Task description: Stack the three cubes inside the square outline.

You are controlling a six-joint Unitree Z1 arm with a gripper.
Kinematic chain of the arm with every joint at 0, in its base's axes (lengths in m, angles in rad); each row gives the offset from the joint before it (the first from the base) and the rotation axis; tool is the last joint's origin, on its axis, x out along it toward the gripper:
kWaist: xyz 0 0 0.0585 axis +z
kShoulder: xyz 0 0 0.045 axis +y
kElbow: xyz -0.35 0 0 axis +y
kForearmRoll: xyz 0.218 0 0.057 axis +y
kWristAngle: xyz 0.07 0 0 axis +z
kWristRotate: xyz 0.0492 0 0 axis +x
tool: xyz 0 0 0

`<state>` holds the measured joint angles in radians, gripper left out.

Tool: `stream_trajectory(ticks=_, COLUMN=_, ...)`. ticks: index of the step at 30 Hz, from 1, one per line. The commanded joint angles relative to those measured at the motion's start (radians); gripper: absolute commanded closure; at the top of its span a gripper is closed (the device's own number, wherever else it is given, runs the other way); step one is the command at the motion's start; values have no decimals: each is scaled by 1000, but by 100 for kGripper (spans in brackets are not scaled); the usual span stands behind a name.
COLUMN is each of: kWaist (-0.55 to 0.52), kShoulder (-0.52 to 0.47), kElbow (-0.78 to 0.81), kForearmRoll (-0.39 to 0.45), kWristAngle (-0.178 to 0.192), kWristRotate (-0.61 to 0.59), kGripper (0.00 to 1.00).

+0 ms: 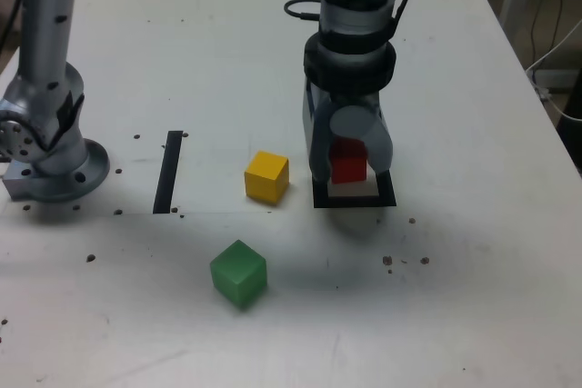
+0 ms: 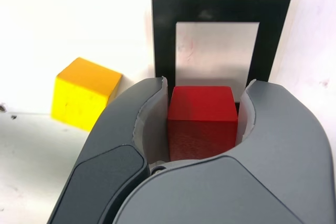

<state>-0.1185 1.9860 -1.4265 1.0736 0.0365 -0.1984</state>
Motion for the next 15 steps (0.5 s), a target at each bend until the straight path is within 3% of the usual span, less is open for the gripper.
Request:
stream_trajectory(ticks=1, kWaist=10, kShoulder=16, kElbow=-2, kForearmRoll=-9, kWristAngle=7, kWristRotate=7, kGripper=84)
stream_trajectory(ticks=15, kWaist=37, kShoulder=43, kElbow=6, kForearmRoll=-9, kWristAngle=35, kWristRotate=29, kGripper=80)
